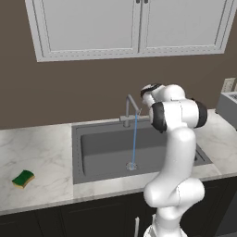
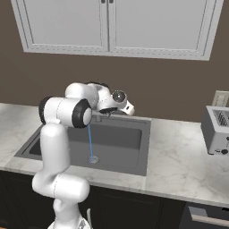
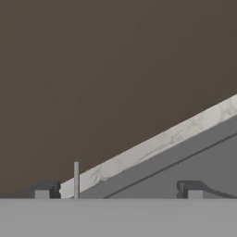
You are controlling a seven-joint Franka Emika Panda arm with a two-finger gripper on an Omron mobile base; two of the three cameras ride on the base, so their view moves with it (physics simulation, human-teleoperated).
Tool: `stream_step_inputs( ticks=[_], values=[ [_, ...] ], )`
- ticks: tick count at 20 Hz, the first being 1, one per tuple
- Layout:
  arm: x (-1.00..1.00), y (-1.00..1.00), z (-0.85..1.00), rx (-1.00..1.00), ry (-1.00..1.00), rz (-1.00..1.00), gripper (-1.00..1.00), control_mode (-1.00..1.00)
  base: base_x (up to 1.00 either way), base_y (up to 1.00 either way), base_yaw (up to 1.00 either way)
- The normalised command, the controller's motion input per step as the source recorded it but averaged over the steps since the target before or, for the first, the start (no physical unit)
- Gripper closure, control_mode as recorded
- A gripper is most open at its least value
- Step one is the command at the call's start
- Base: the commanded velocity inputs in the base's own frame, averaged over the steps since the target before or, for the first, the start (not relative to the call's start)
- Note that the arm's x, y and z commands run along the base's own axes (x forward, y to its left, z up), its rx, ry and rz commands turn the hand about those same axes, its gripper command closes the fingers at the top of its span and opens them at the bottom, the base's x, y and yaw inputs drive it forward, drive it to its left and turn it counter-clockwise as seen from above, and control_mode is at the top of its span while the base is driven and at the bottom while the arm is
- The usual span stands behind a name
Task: Soak the sponge with water for a few seconds and then drop it inside the sink.
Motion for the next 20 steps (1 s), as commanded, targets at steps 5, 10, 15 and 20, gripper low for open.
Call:
stream_step_inputs(
  ticks=[5, 10, 15, 20],
  values=[
    [-0.07, -0.45, 0.28, 0.01, 0.16, -0.04, -1.0, -1.0, 0.0, 0.0, 0.0],
    [-0.22, -0.38, 0.08, 0.05, 0.06, -0.04, -1.0, -1.0, 0.0, 0.0, 0.0],
    [-0.8, -0.08, -0.02, 0.07, -0.03, 0.0, -1.0, -1.0, 0.0, 0.0, 0.0],
    [-0.9, -0.01, -0.03, 0.04, -0.08, 0.0, -1.0, -1.0, 0.0, 0.0, 0.0]
  ],
)
